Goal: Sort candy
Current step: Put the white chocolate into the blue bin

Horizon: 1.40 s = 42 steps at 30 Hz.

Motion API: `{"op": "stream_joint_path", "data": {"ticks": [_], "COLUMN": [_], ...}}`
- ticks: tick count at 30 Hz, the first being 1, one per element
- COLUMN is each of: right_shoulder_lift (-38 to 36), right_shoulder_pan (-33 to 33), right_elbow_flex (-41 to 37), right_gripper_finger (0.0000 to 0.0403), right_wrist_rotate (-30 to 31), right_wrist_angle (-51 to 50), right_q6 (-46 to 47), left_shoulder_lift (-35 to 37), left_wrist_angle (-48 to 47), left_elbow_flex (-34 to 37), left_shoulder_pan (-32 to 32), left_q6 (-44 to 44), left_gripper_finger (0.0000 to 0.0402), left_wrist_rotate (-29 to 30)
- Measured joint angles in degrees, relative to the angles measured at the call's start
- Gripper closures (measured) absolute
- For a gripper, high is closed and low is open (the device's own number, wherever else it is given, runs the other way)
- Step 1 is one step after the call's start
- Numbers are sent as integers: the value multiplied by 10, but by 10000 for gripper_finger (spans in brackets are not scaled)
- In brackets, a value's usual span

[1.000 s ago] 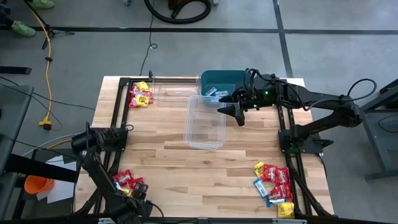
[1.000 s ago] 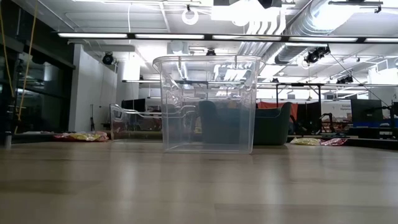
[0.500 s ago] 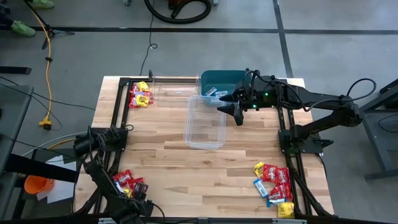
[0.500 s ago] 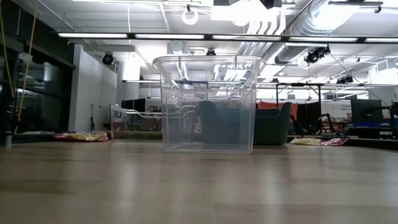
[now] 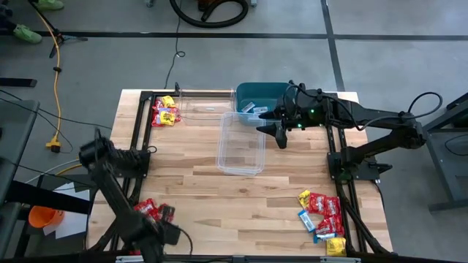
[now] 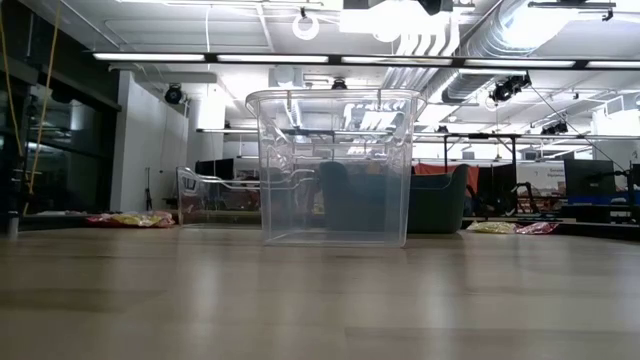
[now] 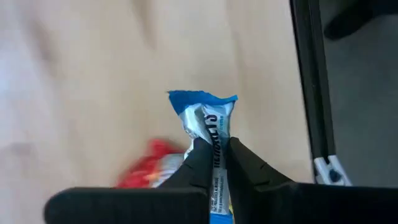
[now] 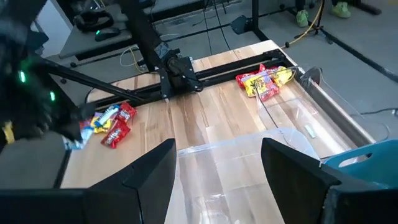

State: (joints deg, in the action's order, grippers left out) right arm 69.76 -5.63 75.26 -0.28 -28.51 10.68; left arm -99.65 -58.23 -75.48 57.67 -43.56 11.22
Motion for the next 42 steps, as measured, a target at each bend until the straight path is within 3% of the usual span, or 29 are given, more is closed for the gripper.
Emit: {"op": "stream_joint_path", "data": {"ticks": [7, 11, 16, 19, 23, 29, 32, 39, 42], "right_shoulder_lift": [0, -5, -16, -26, -42, -61, -61, -57, -57], "right_shoulder_pan": [-8, -20, -39, -51, -64, -71, -63, -33, -24], "right_elbow_flex": [0, 0, 0, 0, 0, 0, 0, -71, -100], "right_gripper_finger": [172, 172, 172, 172, 172, 172, 172, 172, 172], "right_wrist_rotate": [-3, -20, -43, -46, -55, -75, -96, -99, -73], "right_wrist_angle": [-1, -28, -71, -91, -95, -103, -93, 113, 178], "right_q6": [-57, -92, -123, -146, -158, -115, -91, -27, 4], "left_shoulder_lift": [174, 242, 281, 282, 281, 280, 281, 283, 283], "left_wrist_angle": [-36, -22, 93, 226, 467, 761, 873, 893, 892], "left_elbow_flex": [-1, -2, -2, 6, 83, 256, 298, 292, 287], "left_shoulder_pan": [-103, -215, -370, -438, -497, -572, -598, -621, -630], "left_q6": [72, 131, 220, 288, 365, 324, 308, 367, 376], "left_gripper_finger": [401, 401, 401, 401, 401, 401, 401, 401, 401], "left_wrist_rotate": [171, 276, 324, 300, 204, 92, 42, -64, -97]}}
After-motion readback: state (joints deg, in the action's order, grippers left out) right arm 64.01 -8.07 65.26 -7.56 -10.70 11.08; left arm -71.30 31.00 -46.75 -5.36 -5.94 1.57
